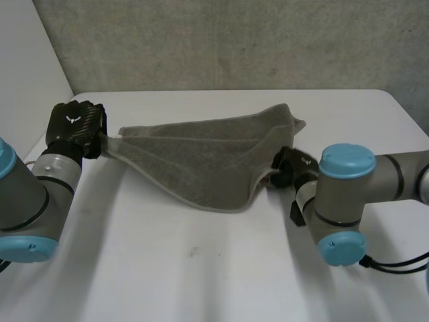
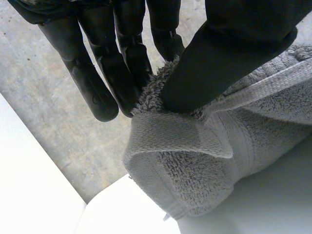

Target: Fold the towel.

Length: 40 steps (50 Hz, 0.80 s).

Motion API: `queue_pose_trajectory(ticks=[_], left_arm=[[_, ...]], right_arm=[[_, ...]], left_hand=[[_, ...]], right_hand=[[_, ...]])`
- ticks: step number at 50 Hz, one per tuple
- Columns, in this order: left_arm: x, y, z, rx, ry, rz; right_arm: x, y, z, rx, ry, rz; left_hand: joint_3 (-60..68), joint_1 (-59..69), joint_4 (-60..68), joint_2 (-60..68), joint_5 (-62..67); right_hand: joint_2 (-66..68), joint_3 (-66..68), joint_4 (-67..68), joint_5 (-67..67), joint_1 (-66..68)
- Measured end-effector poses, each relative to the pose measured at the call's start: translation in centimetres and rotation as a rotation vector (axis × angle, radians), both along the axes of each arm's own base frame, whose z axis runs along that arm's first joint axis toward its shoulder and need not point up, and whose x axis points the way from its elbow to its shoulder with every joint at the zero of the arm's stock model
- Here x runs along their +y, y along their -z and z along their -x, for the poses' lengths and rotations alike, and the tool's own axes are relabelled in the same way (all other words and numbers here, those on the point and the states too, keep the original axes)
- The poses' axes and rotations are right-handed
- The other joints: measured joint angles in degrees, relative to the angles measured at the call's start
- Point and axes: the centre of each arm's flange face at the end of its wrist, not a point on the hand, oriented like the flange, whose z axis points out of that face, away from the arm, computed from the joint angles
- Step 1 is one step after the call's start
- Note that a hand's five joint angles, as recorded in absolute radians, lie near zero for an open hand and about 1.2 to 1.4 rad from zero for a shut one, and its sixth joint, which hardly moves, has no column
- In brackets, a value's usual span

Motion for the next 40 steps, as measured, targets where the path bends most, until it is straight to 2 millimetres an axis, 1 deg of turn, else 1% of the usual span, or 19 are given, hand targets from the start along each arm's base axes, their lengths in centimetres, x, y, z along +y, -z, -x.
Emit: queue_pose_trajectory(ticks=[4, 5, 6, 9, 10, 13, 14, 15, 17, 22, 23, 29, 30, 32, 33, 34, 35, 36, 40], left_arm=[[0.0, 0.0, 0.0, 0.0, 0.001, -0.001], [0.0, 0.0, 0.0, 0.0, 0.001, -0.001], [0.1, 0.0, 0.0, 0.0, 0.001, -0.002], [0.2, -0.1, 0.0, -0.001, 0.002, -0.009], [0.4, -0.3, 0.0, -0.004, 0.003, -0.018], [0.8, -0.5, -0.1, -0.011, 0.004, -0.039], [0.8, -0.5, -0.1, -0.011, 0.004, -0.039], [1.2, -0.8, -0.2, -0.02, 0.005, -0.063], [1.5, -1.0, -0.2, -0.027, 0.006, -0.084], [2.5, -1.5, -0.4, -0.041, 0.006, -0.132], [3.4, -2.0, -0.7, -0.053, 0.007, -0.177], [5.9, -2.6, -1.2, -0.08, 0.007, -0.29], [5.9, -2.6, -1.2, -0.08, 0.007, -0.29], [7.2, -2.7, -1.5, -0.097, 0.008, -0.36], [7.2, -2.7, -1.5, -0.097, 0.008, -0.36], [8.5, -2.4, -1.8, -0.118, 0.009, -0.438], [8.5, -2.4, -1.8, -0.118, 0.009, -0.438], [9.3, -2.2, -2.0, -0.136, 0.012, -0.496], [10.4, -1.7, -2.2, -0.165, 0.017, -0.566]], right_arm=[[-0.6, -2.9, 0.5, 0.003, 0.023, 0.114], [-0.6, -2.9, 0.5, 0.003, 0.023, 0.114], [-0.8, -4.6, 0.9, 0.016, 0.029, 0.173], [-0.9, -7.2, 1.6, 0.053, 0.031, 0.261], [-1.2, -9.0, 2.3, 0.094, 0.028, 0.322], [-1.6, -11.1, 3.6, 0.175, 0.017, 0.397], [-1.6, -11.1, 3.6, 0.175, 0.017, 0.397], [-1.9, -12.6, 4.8, 0.274, 0.001, 0.452], [-1.9, -13.3, 5.5, 0.339, -0.011, 0.479], [-1.5, -14.5, 6.7, 0.485, -0.036, 0.506], [-0.7, -15.3, 7.7, 0.614, -0.059, 0.507], [2.1, -16.2, 9.2, 0.853, -0.124, 0.472], [2.1, -16.2, 9.2, 0.853, -0.124, 0.472], [3.7, -16.1, 10.1, 0.977, -0.17, 0.432], [3.7, -16.1, 10.1, 0.977, -0.17, 0.432], [4.0, -16.0, 10.3, 1.004, -0.183, 0.421], [4.0, -16.0, 10.3, 1.004, -0.183, 0.421], [5.7, -15.1, 11.3, 1.122, -0.254, 0.359], [6.8, -13.9, 11.7, 1.189, -0.318, 0.31]], left_hand=[[0.0, 0.0, 0.0, 0.0, 0.0], [0.0, 0.0, 0.0, 0.0, 0.0], [0.0, 0.0, 0.0, 0.0, 0.0], [0.0, 0.0, 0.0, 0.0, 0.0], [0.0, 0.0, 0.0, 0.0, 0.0], [0.0, 0.0, 0.0, 0.0, 0.0], [0.0, 0.0, 0.0, 0.0, 0.0], [0.0, 0.0, 0.0, 0.0, 0.0], [0.0, 0.0, 0.0, 0.0, 0.0], [0.0, 0.0, 0.0, 0.0, 0.0], [0.0, 0.0, 0.0, 0.0, 0.0], [0.0, 0.0, 0.0, 0.0, 0.0], [0.0, 0.0, 0.0, 0.0, 0.0], [0.0, 0.0, 0.0, 0.0, 0.0], [0.0, 0.0, 0.0, 0.0, 0.0], [0.0, 0.0, 0.0, 0.0, 0.0], [0.0, 0.0, 0.0, 0.0, 0.0], [0.0, 0.0, 0.0, 0.0, 0.0], [0.0, 0.0, 0.0, 0.0, 0.0]], right_hand=[[0.0, 3.62, 3.66, 0.46, 0.0], [0.0, 3.62, 3.66, 0.46, 0.0], [0.0, 3.62, 3.66, 0.46, 0.0], [0.0, 3.62, 3.67, 0.54, 0.0], [0.0, 3.62, 3.67, 0.59, 0.0], [0.0, 3.62, 3.67, 0.64, 0.0], [0.0, 3.62, 3.67, 0.64, 0.0], [0.0, 3.62, 3.68, 0.65, 0.0], [0.0, 3.62, 3.68, 0.75, 0.0], [0.0, 3.62, 3.68, 0.81, 1.2], [0.0, 3.62, 3.68, 0.81, 1.2], [0.0, 3.62, 3.88, 0.83, 1.2], [0.0, 3.62, 3.88, 0.83, 1.2], [0.0, 3.62, 3.88, 0.9, 1.2], [0.0, 3.62, 3.88, 0.9, 1.2], [0.0, 3.62, 3.88, 0.9, 1.2], [0.0, 3.62, 3.88, 0.9, 1.2], [0.0, 3.62, 3.88, 0.83, 1.2], [0.0, 3.62, 3.88, 0.83, 1.2]])
